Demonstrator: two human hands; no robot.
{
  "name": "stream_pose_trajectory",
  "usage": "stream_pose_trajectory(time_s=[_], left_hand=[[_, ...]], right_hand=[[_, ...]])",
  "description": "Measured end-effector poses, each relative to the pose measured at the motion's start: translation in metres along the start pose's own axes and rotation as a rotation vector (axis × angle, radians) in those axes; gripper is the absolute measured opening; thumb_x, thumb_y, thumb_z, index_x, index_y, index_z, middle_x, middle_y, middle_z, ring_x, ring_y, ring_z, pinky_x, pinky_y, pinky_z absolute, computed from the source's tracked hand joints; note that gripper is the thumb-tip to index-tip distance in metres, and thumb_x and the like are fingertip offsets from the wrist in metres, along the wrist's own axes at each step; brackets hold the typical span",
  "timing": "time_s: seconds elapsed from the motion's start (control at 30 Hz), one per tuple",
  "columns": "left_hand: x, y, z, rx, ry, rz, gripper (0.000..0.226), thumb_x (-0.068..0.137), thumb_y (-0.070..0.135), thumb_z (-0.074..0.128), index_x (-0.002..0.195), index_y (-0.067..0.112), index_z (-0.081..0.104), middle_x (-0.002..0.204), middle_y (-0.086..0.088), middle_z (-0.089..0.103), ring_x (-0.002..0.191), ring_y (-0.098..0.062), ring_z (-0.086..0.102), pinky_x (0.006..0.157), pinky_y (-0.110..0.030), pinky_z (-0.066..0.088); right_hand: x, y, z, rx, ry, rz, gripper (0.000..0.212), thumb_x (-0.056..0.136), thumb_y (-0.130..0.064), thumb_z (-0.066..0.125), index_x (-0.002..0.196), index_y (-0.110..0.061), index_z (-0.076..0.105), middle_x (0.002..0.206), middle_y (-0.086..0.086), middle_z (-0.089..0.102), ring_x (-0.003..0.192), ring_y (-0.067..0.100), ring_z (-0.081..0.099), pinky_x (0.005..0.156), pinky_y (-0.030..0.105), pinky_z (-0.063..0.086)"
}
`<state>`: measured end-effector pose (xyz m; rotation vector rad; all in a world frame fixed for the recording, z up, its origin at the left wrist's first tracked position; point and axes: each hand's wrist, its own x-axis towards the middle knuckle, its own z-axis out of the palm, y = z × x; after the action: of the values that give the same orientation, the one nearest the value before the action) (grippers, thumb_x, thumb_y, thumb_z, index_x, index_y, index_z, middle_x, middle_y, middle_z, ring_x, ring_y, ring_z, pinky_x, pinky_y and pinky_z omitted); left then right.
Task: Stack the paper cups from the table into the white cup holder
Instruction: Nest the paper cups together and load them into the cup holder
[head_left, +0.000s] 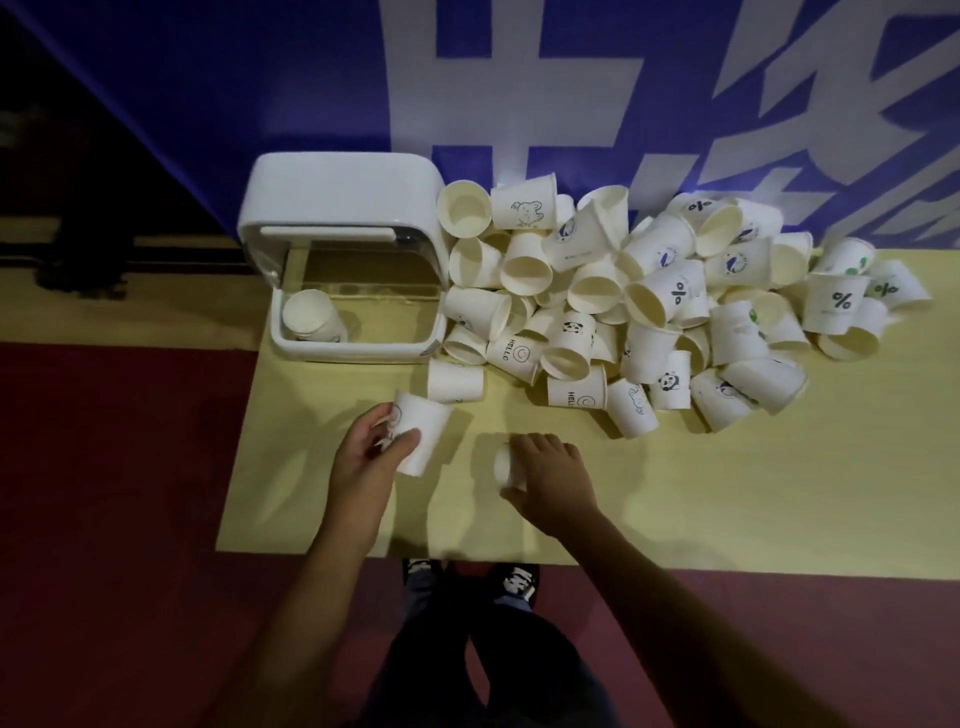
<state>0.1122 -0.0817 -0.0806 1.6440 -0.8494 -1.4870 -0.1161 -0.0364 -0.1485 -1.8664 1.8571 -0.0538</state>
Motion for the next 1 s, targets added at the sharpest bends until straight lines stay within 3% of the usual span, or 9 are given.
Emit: stream_pose_trajectory(time_s=[0.1,0.2,0.33,0.43,0.53,0.63,0.73,0.87,1.0], left_hand=[[0.001,-0.006,-0.011,0.008,-0.016,-0.030,0.066,0.071,0.038,0.083,0.132,0.034,0.060,0.120,-0.003,0.070,0.111,-0.015,0.067,0.099,-0.039,0.052],[0.000,-0.009,-0.016,0.054,-0.083,-0.032,0.077,0.075,0.050,0.082,0.144,0.047,0.049,0.130,-0.006,0.065,0.116,-0.016,0.067,0.098,-0.045,0.056],[0.004,-0.002,-0.017,-0.069,-0.145,-0.025,0.065,0.099,0.022,0.066,0.153,0.046,0.037,0.143,-0.007,0.053,0.119,-0.020,0.066,0.085,-0.044,0.061],[0.011,0.012,-0.027,-0.122,-0.149,-0.024,0.062,0.098,0.013,0.067,0.147,0.044,0.045,0.138,-0.009,0.057,0.118,-0.022,0.067,0.083,-0.044,0.062],[0.025,0.029,-0.050,-0.057,-0.115,0.089,0.055,0.086,0.009,0.077,0.128,0.040,0.059,0.128,-0.007,0.065,0.106,-0.018,0.069,0.076,-0.038,0.061],[0.049,0.050,-0.082,0.042,-0.118,0.205,0.066,0.072,0.015,0.081,0.128,0.037,0.055,0.129,0.000,0.062,0.098,-0.010,0.067,0.074,-0.029,0.057],[0.079,0.066,-0.113,0.136,-0.123,0.270,0.084,0.068,0.012,0.084,0.141,0.037,0.049,0.137,0.008,0.056,0.110,-0.011,0.066,0.080,-0.029,0.058],[0.117,0.091,-0.142,0.235,-0.107,0.358,0.079,0.063,0.020,0.087,0.134,0.032,0.054,0.138,0.008,0.052,0.121,-0.010,0.058,0.092,-0.031,0.056],[0.150,0.107,-0.153,0.339,-0.103,0.460,0.078,0.068,0.009,0.092,0.129,0.030,0.048,0.127,0.013,0.055,0.114,0.002,0.055,0.085,-0.010,0.047]], right_hand=[[-0.008,-0.006,-0.012,0.359,0.097,0.126,0.072,0.080,-0.047,0.079,0.138,-0.016,0.050,0.127,0.002,0.061,0.116,0.024,0.056,0.095,0.040,0.048],[-0.013,-0.015,-0.026,0.629,0.129,0.174,0.071,0.077,-0.047,0.083,0.136,-0.024,0.052,0.123,-0.008,0.063,0.107,0.011,0.061,0.090,0.035,0.054],[-0.012,-0.034,-0.044,0.806,0.154,0.192,0.066,0.079,-0.041,0.086,0.135,-0.028,0.053,0.120,-0.019,0.062,0.106,-0.004,0.061,0.088,0.021,0.056],[-0.005,-0.051,-0.056,0.846,0.175,0.161,0.065,0.080,-0.037,0.086,0.135,-0.032,0.051,0.121,-0.027,0.058,0.109,-0.007,0.059,0.091,0.018,0.053],[0.010,-0.071,-0.069,0.850,0.213,0.141,0.065,0.078,-0.043,0.086,0.133,-0.031,0.054,0.123,-0.019,0.063,0.110,0.000,0.062,0.091,0.024,0.056],[0.030,-0.098,-0.079,0.789,0.265,0.151,0.067,0.074,-0.052,0.085,0.132,-0.034,0.056,0.121,-0.022,0.063,0.109,-0.001,0.060,0.081,0.024,0.055],[0.051,-0.129,-0.083,0.809,0.318,0.157,0.061,0.075,-0.050,0.086,0.128,-0.034,0.061,0.116,-0.025,0.065,0.106,0.000,0.060,0.077,0.026,0.054],[0.080,-0.169,-0.082,0.838,0.343,0.166,0.057,0.078,-0.052,0.082,0.127,-0.032,0.061,0.118,-0.021,0.066,0.107,0.003,0.062,0.076,0.023,0.050],[0.102,-0.198,-0.076,0.843,0.346,0.169,0.055,0.082,-0.048,0.081,0.131,-0.035,0.057,0.121,-0.020,0.064,0.111,0.009,0.062,0.077,0.033,0.058]])
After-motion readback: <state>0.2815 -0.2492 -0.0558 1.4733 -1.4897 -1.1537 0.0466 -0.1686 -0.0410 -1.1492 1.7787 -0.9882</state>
